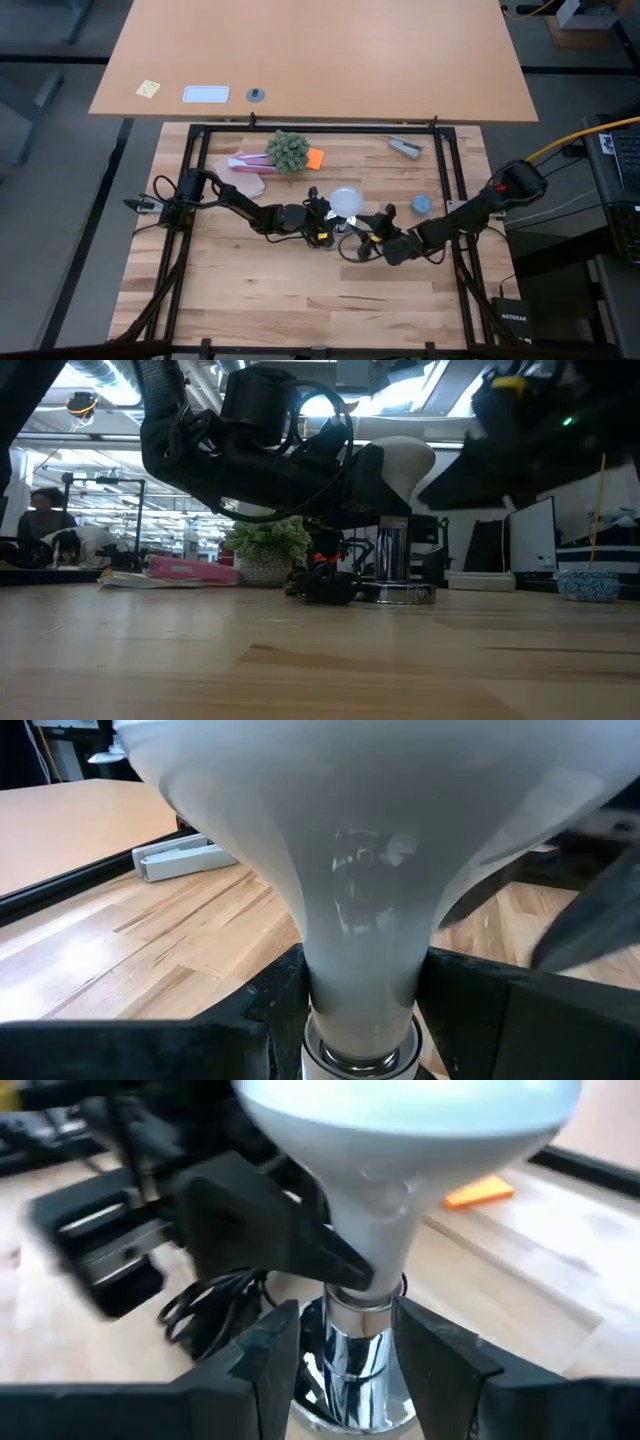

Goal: Screw lightbulb
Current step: Remove the lightbulb from the lamp

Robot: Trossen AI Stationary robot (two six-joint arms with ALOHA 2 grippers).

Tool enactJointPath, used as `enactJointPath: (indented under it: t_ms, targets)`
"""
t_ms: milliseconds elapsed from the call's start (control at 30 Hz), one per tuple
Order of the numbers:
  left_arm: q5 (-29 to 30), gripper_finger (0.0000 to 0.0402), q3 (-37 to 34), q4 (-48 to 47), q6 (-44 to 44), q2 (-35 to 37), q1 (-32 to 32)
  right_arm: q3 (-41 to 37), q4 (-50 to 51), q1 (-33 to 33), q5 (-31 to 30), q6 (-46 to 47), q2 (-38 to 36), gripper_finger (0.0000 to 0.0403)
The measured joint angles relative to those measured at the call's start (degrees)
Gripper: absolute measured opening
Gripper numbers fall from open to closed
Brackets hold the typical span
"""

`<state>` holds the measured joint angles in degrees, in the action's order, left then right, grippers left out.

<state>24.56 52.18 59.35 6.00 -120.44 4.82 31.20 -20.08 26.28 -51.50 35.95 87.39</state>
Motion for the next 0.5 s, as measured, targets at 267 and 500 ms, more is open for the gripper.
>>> enactJointPath:
  t_ms: [267,500]
  targets:
    - [0.0,0.0153,0.0,0.0,0.0,0.0,0.0,0.0,8.0,4.3,-0.9,-12.8,-16.1,0.0165]
    - [0.0,0.0153,0.0,0.0,0.0,0.0,0.0,0.0,18.6,6.1,0.1,-21.0,-31.6,0.0166]
